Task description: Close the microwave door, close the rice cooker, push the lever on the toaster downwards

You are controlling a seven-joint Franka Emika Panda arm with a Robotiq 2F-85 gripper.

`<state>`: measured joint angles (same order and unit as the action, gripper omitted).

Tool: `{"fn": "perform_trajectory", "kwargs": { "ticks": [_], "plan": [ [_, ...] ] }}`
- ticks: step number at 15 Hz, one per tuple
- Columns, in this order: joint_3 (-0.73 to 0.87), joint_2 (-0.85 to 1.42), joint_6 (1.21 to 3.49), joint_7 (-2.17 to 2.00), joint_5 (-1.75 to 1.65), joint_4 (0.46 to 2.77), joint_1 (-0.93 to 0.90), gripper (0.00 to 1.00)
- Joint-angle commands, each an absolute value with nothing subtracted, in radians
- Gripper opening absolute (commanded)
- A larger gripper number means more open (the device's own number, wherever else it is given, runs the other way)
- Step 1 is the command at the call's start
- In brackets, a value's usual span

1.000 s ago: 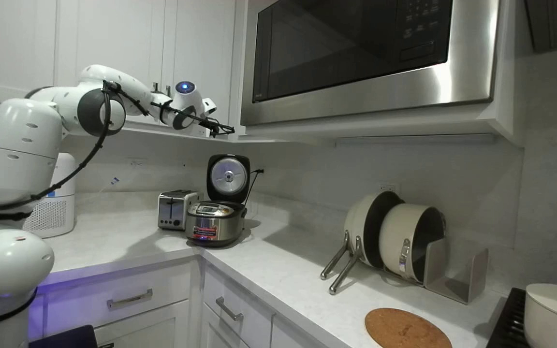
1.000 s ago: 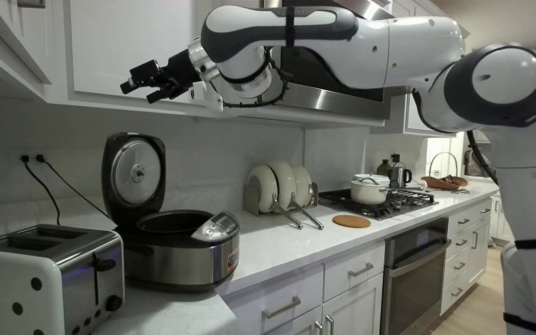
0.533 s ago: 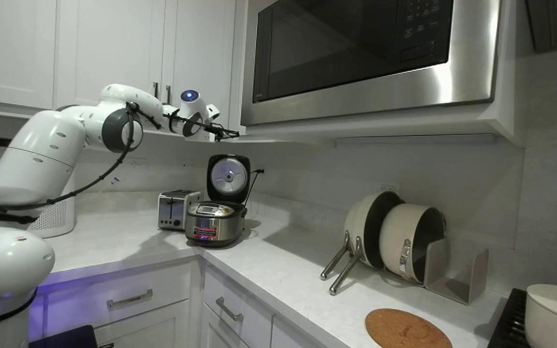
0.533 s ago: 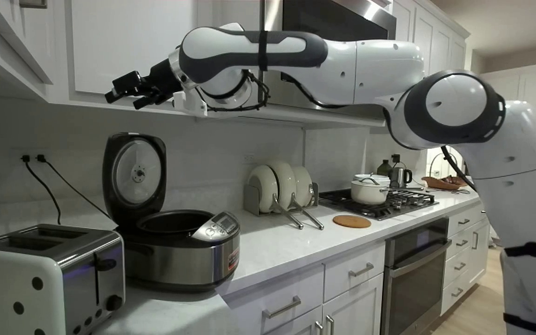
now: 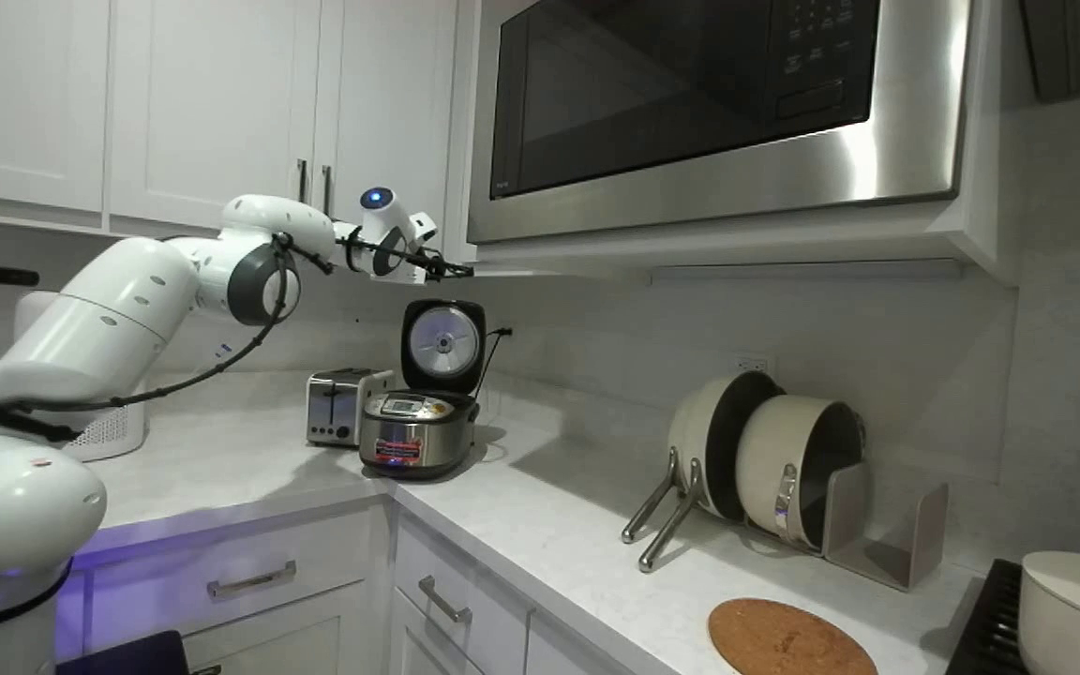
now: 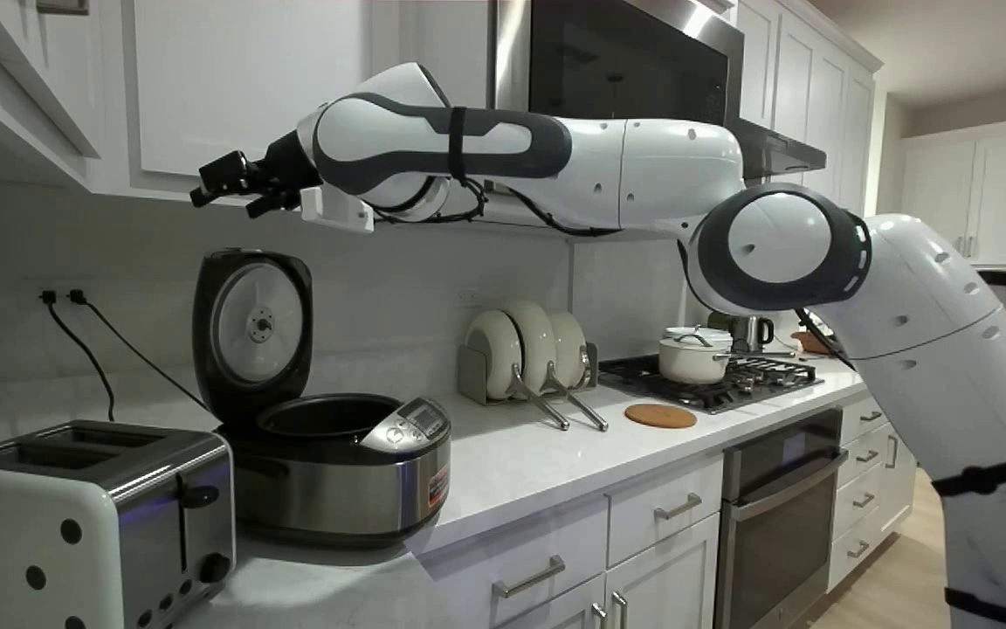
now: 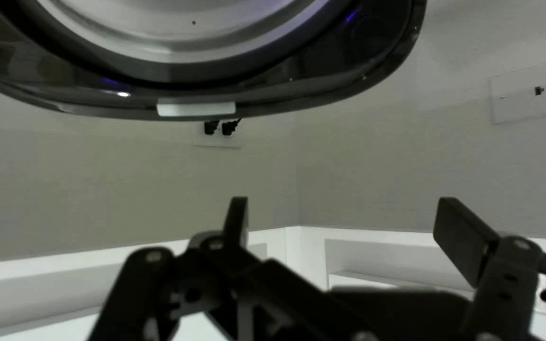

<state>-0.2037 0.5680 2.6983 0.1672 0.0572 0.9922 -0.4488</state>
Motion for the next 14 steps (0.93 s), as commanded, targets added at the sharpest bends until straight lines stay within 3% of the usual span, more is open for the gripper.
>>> {"fn": "perform_trajectory", "kwargs": {
  "ticks": [1,11,13,14],
  "plan": [
    [-0.204,0.57,2.697,0.167,0.057,0.987,-0.449,1.0],
    [-0.094,0.63,2.569,-0.032,-0.113,0.849,-0.516,1.0],
    [-0.075,0.651,2.538,-0.083,-0.147,0.804,-0.519,0.74],
    [-0.067,0.662,2.521,-0.102,-0.16,0.782,-0.52,0.66]
  ]
}}
